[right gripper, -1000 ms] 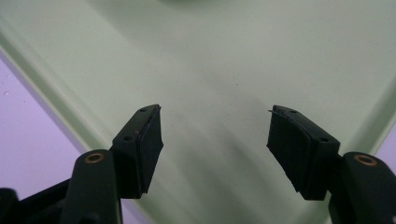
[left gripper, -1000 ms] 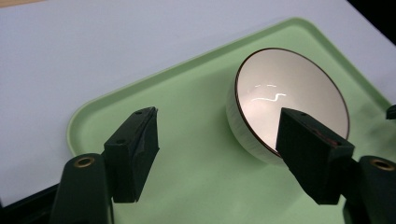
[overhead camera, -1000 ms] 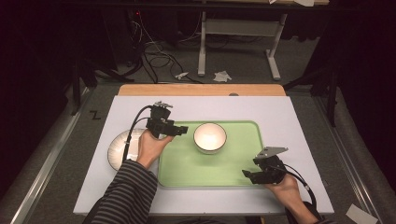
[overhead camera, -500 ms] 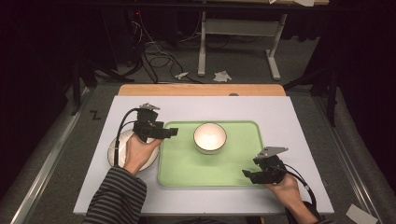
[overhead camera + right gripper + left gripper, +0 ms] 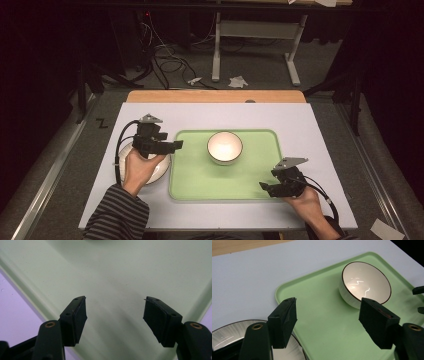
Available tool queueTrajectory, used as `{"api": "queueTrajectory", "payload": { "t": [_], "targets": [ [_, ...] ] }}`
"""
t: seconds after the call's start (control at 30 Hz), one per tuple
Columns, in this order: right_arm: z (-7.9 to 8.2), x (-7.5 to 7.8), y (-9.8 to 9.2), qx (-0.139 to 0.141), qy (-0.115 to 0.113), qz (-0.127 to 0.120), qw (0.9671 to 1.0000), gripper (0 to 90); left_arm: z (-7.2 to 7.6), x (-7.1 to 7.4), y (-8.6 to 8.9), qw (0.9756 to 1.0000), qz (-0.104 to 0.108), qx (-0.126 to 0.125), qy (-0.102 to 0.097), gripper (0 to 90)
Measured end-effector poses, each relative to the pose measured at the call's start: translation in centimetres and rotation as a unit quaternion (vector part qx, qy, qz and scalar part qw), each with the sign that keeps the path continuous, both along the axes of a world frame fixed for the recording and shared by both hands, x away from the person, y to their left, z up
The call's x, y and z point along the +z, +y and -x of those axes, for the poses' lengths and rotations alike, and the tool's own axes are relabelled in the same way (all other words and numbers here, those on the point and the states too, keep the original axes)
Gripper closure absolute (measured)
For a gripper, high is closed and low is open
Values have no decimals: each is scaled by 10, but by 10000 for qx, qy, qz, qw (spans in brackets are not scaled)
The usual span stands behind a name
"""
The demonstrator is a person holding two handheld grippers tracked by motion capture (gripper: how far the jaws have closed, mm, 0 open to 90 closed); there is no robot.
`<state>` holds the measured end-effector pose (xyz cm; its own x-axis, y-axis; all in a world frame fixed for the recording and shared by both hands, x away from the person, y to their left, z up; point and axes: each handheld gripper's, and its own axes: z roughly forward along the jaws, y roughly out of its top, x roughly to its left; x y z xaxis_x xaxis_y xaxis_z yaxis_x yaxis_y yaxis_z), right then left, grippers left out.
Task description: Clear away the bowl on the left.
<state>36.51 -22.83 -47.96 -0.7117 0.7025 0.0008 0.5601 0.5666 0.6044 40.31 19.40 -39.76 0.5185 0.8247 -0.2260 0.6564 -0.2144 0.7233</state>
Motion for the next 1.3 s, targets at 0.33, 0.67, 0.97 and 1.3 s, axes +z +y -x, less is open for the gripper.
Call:
{"api": "queueTrajectory", "payload": {
  "t": [0.33,0.67,0.97,1.3],
  "targets": [
    [0,0,0,9,23,14,10000,363,13,-2,17,9996,277,14,69,318],
    [-1,-1,1,8,36,49,10000,364,28,-1,28,9991,421,77,-35,316],
    [-1,0,0,-17,-8,-50,10000,364,39,-2,31,9991,420,58,-50,318],
    [0,1,0,-30,26,-110,9999,364,49,-11,25,9988,475,-61,40,319]
  ]
}}
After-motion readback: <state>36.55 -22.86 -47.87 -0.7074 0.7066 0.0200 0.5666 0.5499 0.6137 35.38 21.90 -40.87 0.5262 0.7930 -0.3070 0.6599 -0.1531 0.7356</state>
